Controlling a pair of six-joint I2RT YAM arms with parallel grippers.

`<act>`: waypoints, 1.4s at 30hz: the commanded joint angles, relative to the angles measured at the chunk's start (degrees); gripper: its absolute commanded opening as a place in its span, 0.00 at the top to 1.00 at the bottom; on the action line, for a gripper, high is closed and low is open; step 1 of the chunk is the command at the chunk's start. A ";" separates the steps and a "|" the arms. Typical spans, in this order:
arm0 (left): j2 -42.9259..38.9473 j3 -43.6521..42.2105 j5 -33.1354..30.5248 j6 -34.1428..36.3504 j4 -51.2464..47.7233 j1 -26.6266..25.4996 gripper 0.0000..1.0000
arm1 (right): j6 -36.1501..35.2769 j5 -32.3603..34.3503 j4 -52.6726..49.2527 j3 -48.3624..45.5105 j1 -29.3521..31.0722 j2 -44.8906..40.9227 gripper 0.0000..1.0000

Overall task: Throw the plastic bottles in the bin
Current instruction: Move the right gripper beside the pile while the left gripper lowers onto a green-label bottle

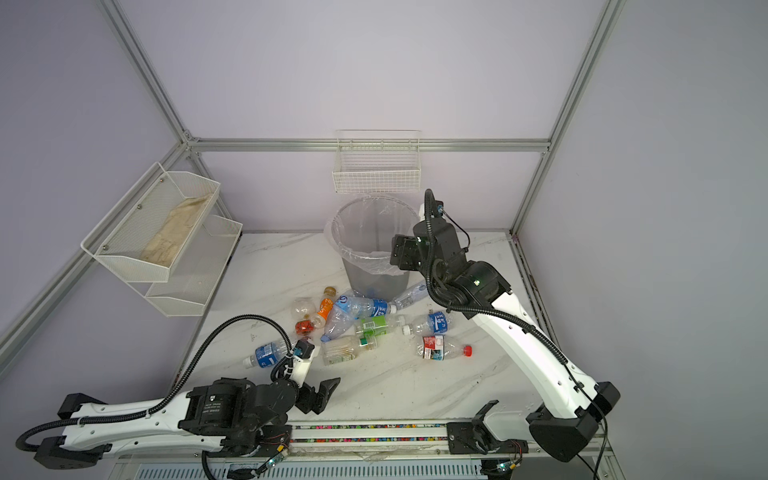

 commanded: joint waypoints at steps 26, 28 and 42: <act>36.19 21.73 27.23 20.23 -0.28 30.70 0.04 | 1.92 -12.93 8.63 -25.06 0.02 -20.94 0.11; 37.71 22.18 27.38 20.86 -0.11 31.30 0.04 | 1.47 -13.46 8.71 -25.61 0.02 -21.77 0.10; 45.05 22.30 31.43 22.81 3.18 34.53 0.05 | 1.21 -14.50 8.53 -27.20 0.02 -24.88 0.10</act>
